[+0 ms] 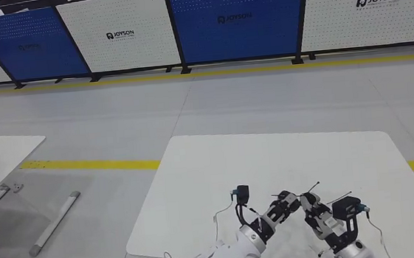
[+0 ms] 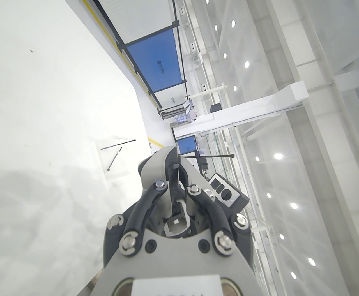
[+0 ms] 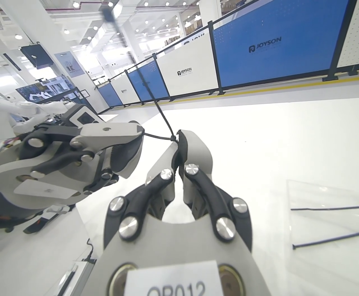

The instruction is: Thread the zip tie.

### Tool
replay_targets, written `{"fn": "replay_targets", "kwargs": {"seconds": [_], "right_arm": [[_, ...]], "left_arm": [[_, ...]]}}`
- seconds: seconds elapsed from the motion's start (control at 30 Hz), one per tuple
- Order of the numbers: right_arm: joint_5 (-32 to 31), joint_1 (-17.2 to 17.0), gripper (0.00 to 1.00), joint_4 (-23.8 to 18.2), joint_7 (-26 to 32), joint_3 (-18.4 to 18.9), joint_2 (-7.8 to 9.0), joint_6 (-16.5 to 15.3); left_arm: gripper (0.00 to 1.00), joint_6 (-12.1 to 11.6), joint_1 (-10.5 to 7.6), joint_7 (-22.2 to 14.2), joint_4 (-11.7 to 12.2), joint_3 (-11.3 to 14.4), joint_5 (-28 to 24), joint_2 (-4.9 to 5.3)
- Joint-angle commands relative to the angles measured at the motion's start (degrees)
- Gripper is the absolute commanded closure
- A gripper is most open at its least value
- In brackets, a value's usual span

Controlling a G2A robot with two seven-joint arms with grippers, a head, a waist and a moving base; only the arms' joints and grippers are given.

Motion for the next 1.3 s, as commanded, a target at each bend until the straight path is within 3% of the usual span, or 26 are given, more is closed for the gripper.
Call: {"fn": "replay_targets", "kwargs": {"seconds": [0.0, 0.67, 1.27], "right_arm": [[0.03, 0.06, 1.00, 0.12, 0.03, -0.01, -0.01, -0.06], [-1.10, 0.61, 1.00, 1.27, 0.77, -0.54, -0.09, -0.35], [-0.84, 1.14, 1.00, 3.59, 0.53, -1.29, -0.23, -1.25]], "left_arm": [[1.00, -0.10, 0.00, 0.03, 0.05, 0.04, 0.07, -0.03], [1.00, -4.22, 0.22, -0.27, -0.12, 0.01, -0.52, -0.26], [1.00, -6.42, 1.83, -0.59, -2.64, -0.96, 0.19, 0.03]]}}
